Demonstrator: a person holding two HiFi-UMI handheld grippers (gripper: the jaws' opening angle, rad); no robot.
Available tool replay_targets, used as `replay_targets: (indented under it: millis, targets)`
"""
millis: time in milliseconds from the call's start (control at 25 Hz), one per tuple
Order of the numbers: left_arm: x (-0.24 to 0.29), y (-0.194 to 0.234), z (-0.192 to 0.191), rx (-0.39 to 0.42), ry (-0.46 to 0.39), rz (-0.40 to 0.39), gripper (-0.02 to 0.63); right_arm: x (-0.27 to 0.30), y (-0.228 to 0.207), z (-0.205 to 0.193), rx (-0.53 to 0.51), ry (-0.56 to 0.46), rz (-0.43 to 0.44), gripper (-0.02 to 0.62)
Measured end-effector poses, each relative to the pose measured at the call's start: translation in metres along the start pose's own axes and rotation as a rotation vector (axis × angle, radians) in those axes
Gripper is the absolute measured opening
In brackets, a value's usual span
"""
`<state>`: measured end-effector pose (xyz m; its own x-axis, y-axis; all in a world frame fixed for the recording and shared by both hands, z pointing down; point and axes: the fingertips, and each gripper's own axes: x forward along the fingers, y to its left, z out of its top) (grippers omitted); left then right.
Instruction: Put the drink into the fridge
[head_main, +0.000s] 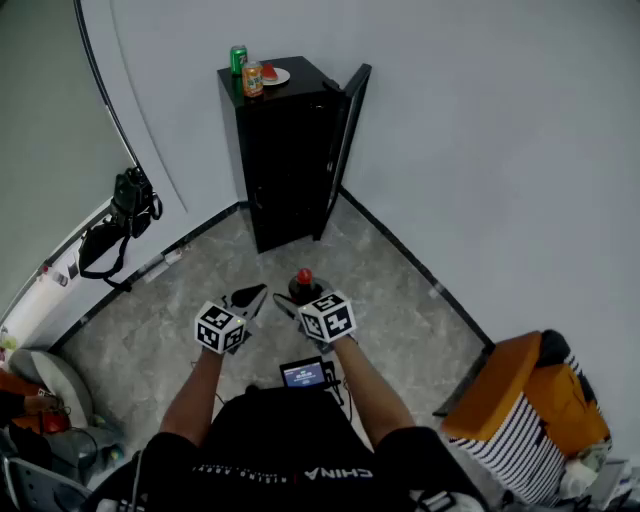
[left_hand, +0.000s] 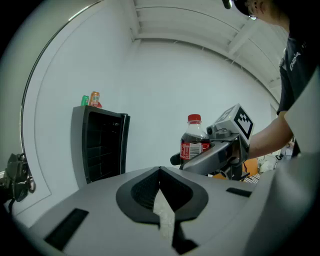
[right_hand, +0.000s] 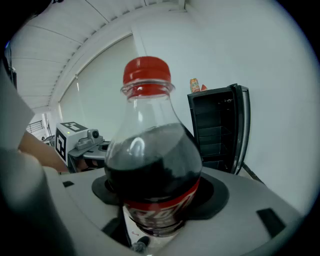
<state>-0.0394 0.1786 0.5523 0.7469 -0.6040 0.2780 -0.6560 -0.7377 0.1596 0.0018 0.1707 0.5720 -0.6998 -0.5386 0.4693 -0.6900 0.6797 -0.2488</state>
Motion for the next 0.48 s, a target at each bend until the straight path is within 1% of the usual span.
replay_targets:
  millis: [280,480]
  targets:
    - [-0.0005,0.0058,-0.004,-0.013,-0.007,0.003,0.011,0.0037,-0.002,-0.002,-0.001,0.005,-0.005,0.319]
    - [-0.002,0.0053,-0.0082,-0.024,-0.006,0.003,0.011,0.0023,-0.0004,-0.0053,0.022,0.0,0.006,0.319]
